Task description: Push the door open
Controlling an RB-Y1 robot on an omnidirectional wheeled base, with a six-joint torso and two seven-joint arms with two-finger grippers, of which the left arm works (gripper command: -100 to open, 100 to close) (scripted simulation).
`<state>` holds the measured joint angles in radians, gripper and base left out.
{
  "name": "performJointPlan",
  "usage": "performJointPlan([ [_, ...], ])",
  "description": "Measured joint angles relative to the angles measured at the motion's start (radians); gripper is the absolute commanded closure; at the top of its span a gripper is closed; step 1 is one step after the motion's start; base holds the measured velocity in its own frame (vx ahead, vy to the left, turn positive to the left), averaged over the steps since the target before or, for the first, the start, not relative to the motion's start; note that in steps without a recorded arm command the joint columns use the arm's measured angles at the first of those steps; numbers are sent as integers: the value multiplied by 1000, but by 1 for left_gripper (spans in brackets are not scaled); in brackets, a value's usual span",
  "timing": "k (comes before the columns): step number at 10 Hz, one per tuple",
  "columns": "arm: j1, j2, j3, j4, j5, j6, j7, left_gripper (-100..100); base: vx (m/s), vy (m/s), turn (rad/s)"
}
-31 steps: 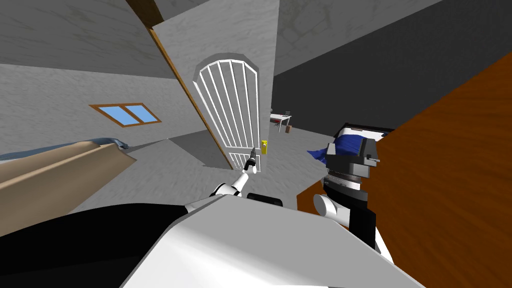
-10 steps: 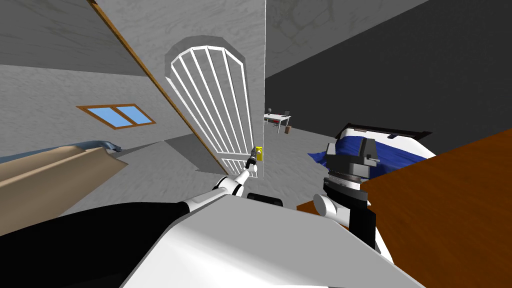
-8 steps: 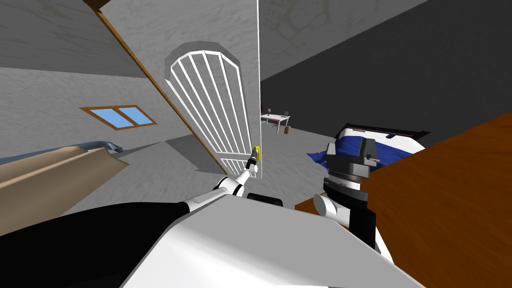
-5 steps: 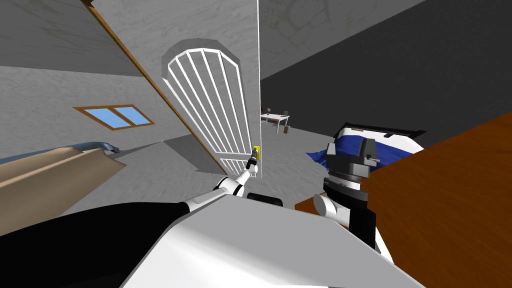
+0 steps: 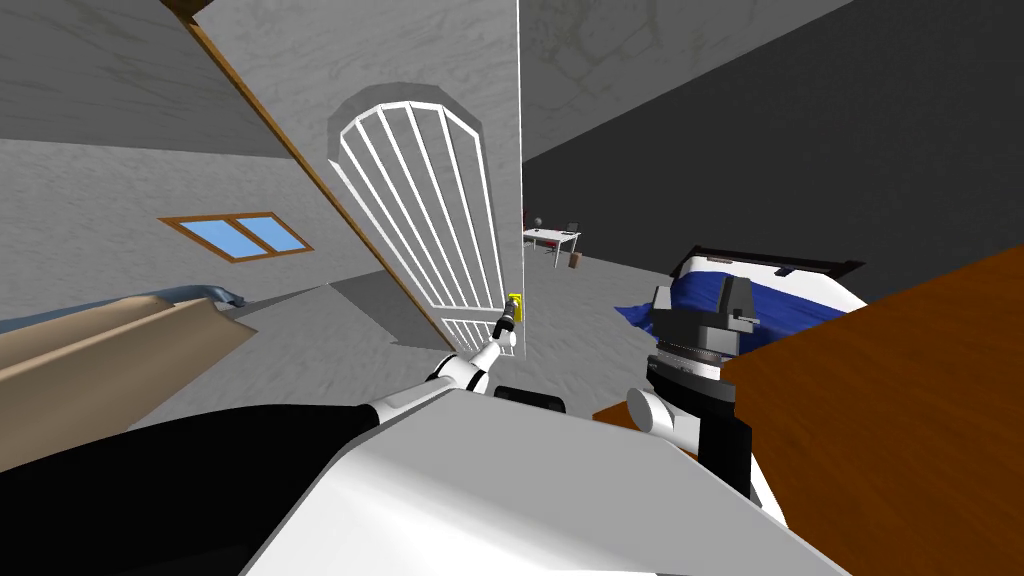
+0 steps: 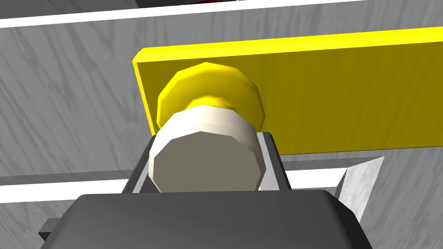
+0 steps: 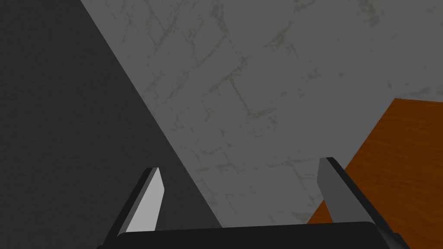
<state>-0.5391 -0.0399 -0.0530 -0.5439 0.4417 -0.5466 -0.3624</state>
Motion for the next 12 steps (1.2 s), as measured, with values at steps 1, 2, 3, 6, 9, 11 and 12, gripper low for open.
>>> performJointPlan([
  [1,-19,2,-5,35,-3,-13,10,100,86,40,52],
  [2,5,9,2,-16,-2,4,1,100,121,71,266],
  [3,0,20,4,-15,-5,6,1,-100,106,89,260],
  [6,20,54,-41,-49,-2,20,11,-100,53,88,260],
  [9,48,68,-91,-103,3,47,19,-100,21,41,209],
  [11,46,66,-128,-91,5,40,37,-100,-13,-9,123],
  [12,51,65,-134,-101,6,44,37,-100,-18,-19,55],
])
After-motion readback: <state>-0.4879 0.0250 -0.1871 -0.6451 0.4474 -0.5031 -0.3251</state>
